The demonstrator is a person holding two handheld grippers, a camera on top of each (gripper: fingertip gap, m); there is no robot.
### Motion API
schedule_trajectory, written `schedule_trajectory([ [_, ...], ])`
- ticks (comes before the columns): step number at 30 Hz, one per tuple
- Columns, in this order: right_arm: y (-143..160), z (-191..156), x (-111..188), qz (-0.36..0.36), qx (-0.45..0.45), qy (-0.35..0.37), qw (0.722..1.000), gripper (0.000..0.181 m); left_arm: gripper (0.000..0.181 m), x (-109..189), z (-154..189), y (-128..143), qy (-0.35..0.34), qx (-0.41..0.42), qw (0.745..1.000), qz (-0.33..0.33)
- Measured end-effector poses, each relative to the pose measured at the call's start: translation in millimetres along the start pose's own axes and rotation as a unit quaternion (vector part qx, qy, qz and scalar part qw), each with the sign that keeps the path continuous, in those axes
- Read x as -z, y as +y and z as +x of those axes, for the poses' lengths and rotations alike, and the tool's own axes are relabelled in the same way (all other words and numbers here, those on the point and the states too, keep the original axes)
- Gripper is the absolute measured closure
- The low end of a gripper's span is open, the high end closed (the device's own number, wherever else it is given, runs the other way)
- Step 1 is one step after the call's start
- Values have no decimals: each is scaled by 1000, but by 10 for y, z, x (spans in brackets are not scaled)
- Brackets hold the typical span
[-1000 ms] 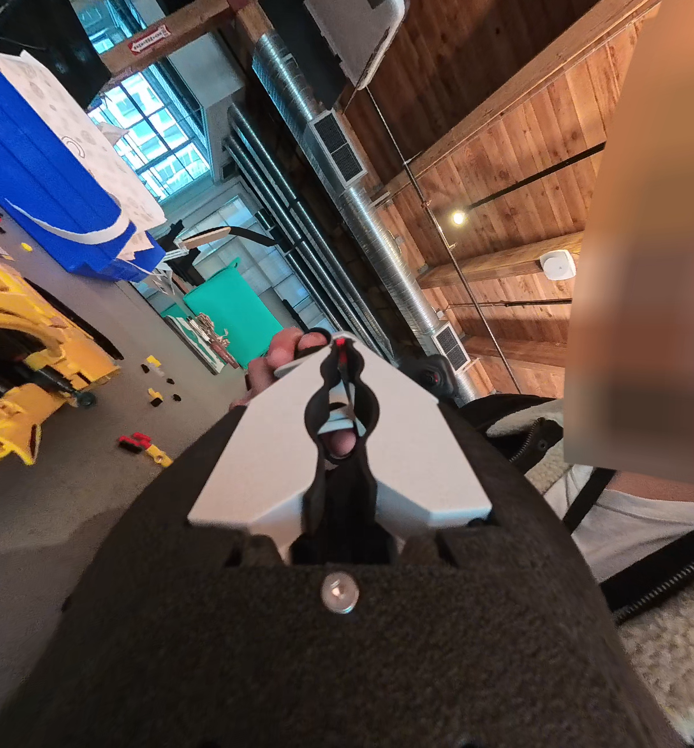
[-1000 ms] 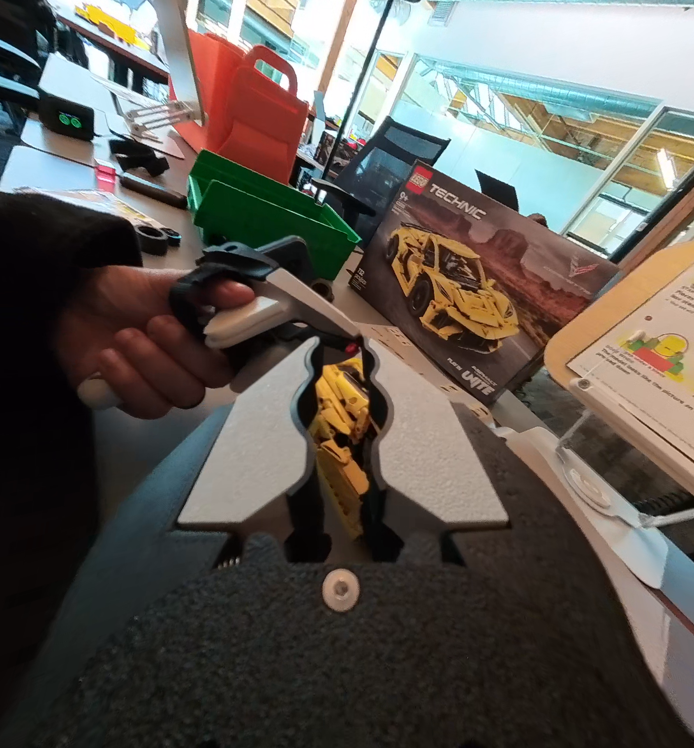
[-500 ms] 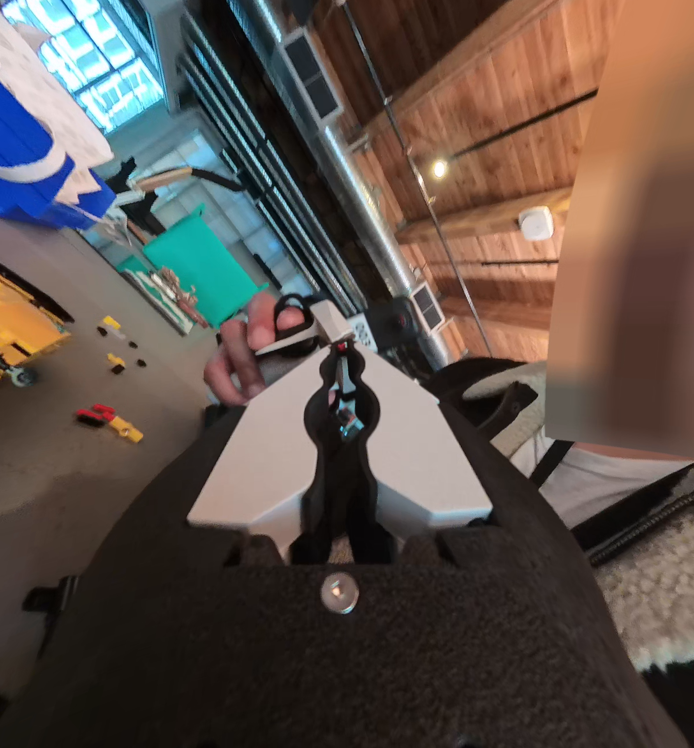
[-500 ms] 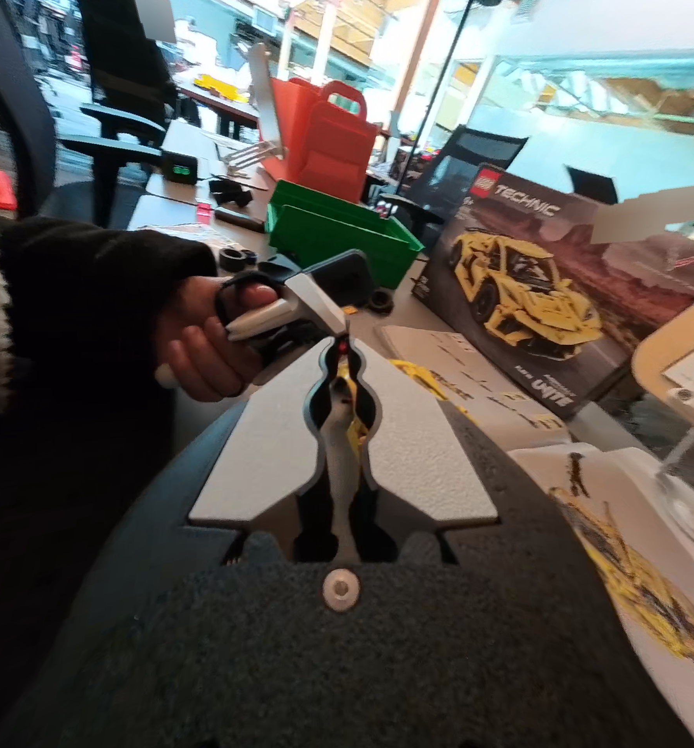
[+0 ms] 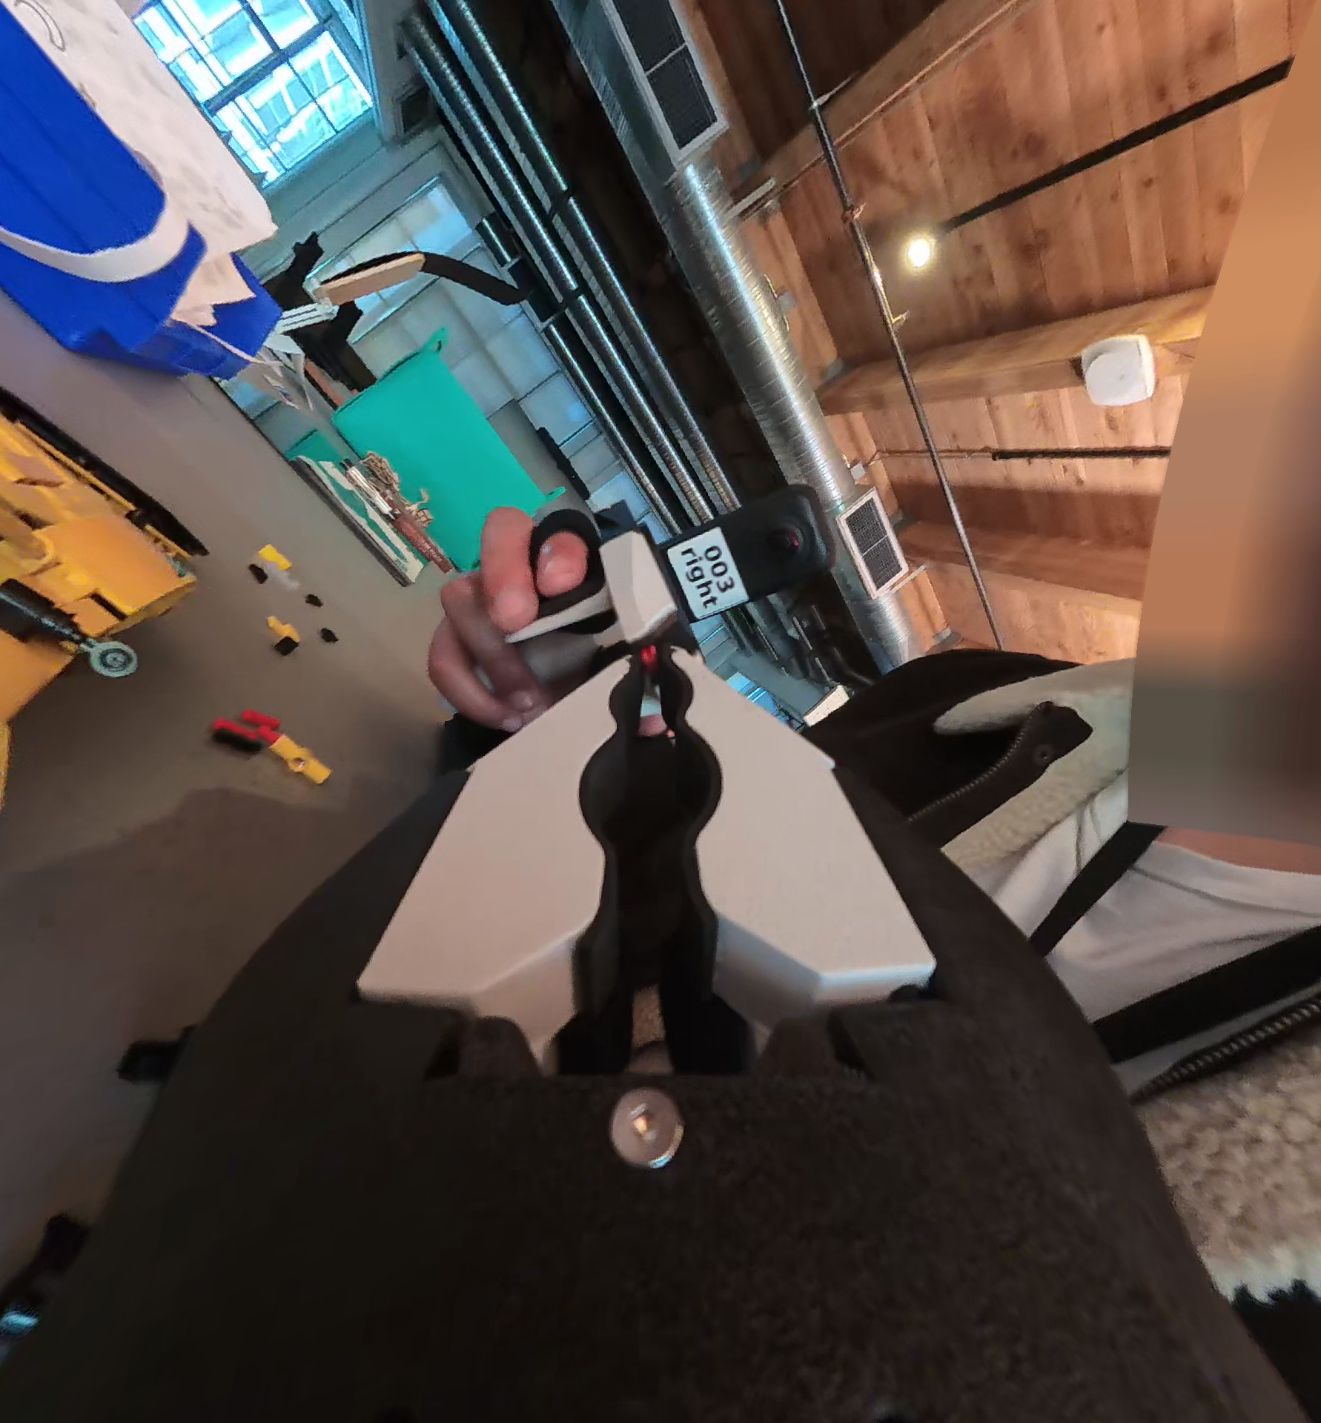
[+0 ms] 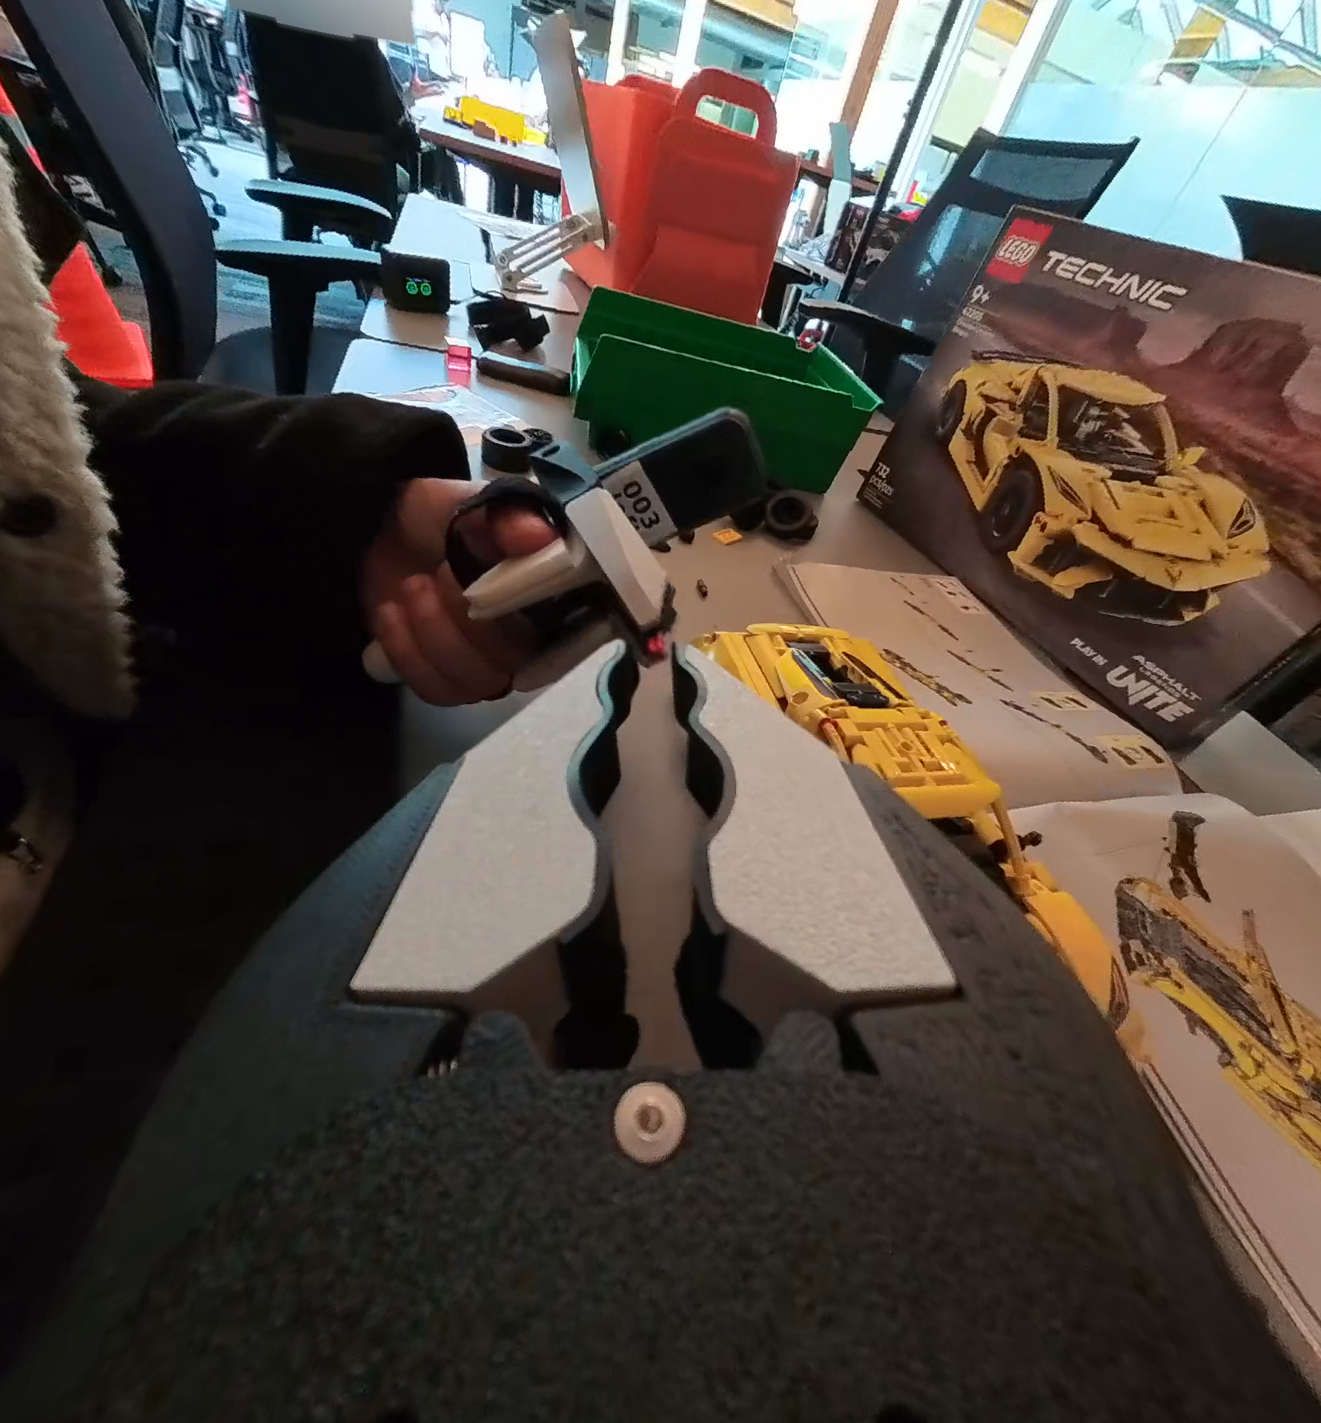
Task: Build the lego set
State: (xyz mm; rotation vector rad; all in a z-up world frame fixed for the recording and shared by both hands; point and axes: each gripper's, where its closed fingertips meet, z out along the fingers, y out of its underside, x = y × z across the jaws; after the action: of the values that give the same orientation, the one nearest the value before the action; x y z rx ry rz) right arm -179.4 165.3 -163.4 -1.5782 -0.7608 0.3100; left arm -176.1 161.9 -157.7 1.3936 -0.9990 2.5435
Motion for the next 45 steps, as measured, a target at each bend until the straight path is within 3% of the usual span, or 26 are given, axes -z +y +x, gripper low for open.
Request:
schedule_trajectory([
  [12, 37, -22, 22, -18, 2, -4, 1000, 177, 178, -18, -17, 39, -5, -4, 1000, -11],
  [20, 74, -55, 47, -31, -140, -66, 987, 178, 178, -37, -35, 76, -32, -52, 998, -26],
  [32, 84, -62, 61, -30, -201, -94, 975, 178, 177, -63, -50, 79, -52, -89, 994, -34],
  [37, 118, -71, 97, -35, -195, -99, 975, 178, 177, -78, -38, 112, -74, -145, 985, -50],
  [41, 437, 220, 469, -105, -124, -4, 987, 168, 177, 13, -72, -23, -94, -140, 985, -23],
  [45, 1071, 94, 922, -287, -136, -3, 948, 160, 177, -34, -148, 78, -116, -151, 980, -54],
])
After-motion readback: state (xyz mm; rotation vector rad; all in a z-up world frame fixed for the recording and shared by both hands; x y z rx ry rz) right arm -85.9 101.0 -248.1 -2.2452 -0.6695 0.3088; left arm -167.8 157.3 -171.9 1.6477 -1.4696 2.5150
